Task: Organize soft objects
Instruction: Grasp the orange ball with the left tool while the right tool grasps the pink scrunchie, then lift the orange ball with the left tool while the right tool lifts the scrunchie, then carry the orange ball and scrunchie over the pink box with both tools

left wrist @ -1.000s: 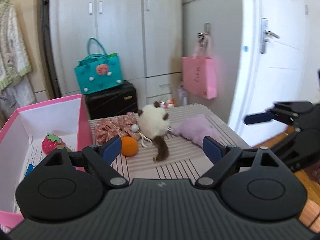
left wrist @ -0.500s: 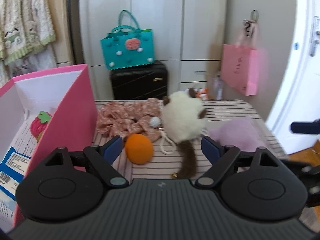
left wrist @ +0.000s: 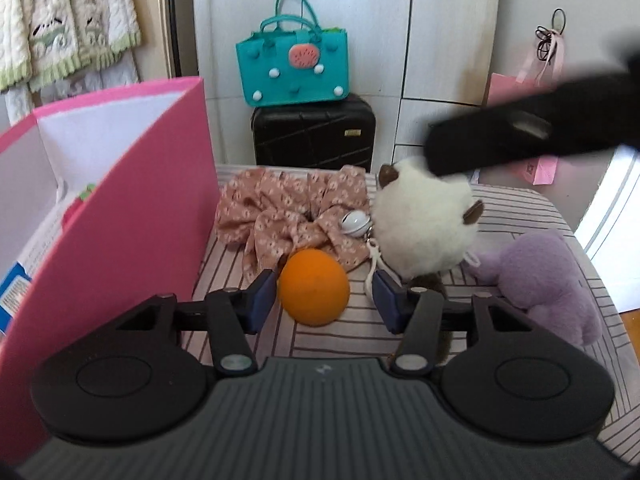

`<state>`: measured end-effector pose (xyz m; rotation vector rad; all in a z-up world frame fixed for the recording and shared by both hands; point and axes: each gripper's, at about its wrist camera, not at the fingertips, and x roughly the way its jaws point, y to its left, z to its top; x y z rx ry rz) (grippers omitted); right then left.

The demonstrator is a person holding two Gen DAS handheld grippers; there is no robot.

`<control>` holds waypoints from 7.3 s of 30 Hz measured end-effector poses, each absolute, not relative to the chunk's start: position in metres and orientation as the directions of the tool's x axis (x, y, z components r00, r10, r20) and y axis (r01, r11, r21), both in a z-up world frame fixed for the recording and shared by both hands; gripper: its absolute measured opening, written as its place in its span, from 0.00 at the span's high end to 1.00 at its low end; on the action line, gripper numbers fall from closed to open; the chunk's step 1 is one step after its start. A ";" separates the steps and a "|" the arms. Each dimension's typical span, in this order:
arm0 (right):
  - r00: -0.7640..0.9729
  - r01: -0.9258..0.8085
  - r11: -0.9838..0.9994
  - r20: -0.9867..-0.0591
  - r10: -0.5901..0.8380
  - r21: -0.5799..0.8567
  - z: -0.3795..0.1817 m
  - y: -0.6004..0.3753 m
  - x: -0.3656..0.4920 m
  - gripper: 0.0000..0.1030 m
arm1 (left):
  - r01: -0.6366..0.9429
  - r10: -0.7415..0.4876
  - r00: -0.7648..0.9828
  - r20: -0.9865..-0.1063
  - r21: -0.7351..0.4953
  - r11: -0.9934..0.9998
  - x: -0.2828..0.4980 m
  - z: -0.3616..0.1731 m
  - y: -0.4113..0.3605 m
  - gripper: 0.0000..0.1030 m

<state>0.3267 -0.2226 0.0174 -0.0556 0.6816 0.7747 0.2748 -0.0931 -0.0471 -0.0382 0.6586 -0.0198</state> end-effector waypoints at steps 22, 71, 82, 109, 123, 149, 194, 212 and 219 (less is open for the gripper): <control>0.257 -0.682 0.684 -0.790 0.556 0.259 -0.031 -0.143 0.419 0.12 | -0.021 0.001 0.810 -0.586 -0.028 0.999 0.276 -0.056 -0.091 0.55; 0.458 -0.655 0.735 -0.681 0.572 0.177 0.042 -0.188 0.321 0.94 | 0.097 -0.159 0.802 -0.576 -0.137 0.986 0.229 -0.023 -0.080 0.66; 0.467 -0.632 0.759 -0.704 0.535 0.158 0.039 -0.198 0.275 0.94 | 0.244 -0.315 0.727 -0.610 -0.199 0.949 0.198 -0.002 -0.063 0.66; 0.463 -0.616 0.776 -0.735 0.496 0.135 -0.007 -0.195 0.199 0.31 | 0.446 -0.389 0.647 -0.656 -0.088 0.891 0.143 0.032 -0.029 0.66; 0.503 -0.596 0.802 -0.754 0.423 0.052 -0.052 -0.181 0.212 0.24 | 0.469 -0.412 0.638 -0.651 -0.097 0.878 0.141 0.032 -0.027 0.66; 0.490 -0.623 0.782 -0.761 0.425 0.036 0.009 -0.177 0.119 0.82 | 0.512 -0.442 0.572 -0.691 -0.121 0.851 0.103 0.039 -0.009 0.66; 0.616 -0.672 0.738 -0.592 0.520 -0.052 0.073 -0.077 0.221 0.80 | 0.284 -0.187 0.722 -0.666 0.038 0.958 0.209 0.066 0.119 0.66; 0.644 -0.629 0.749 -0.681 0.350 -0.210 0.032 -0.006 0.327 0.80 | 0.275 -0.153 0.586 -0.795 0.018 0.961 0.297 0.023 0.118 0.65; 0.637 -0.643 0.728 -0.694 0.336 -0.237 0.023 0.003 0.330 0.70 | 0.236 -0.136 0.604 -0.786 0.014 0.972 0.304 0.021 0.124 0.61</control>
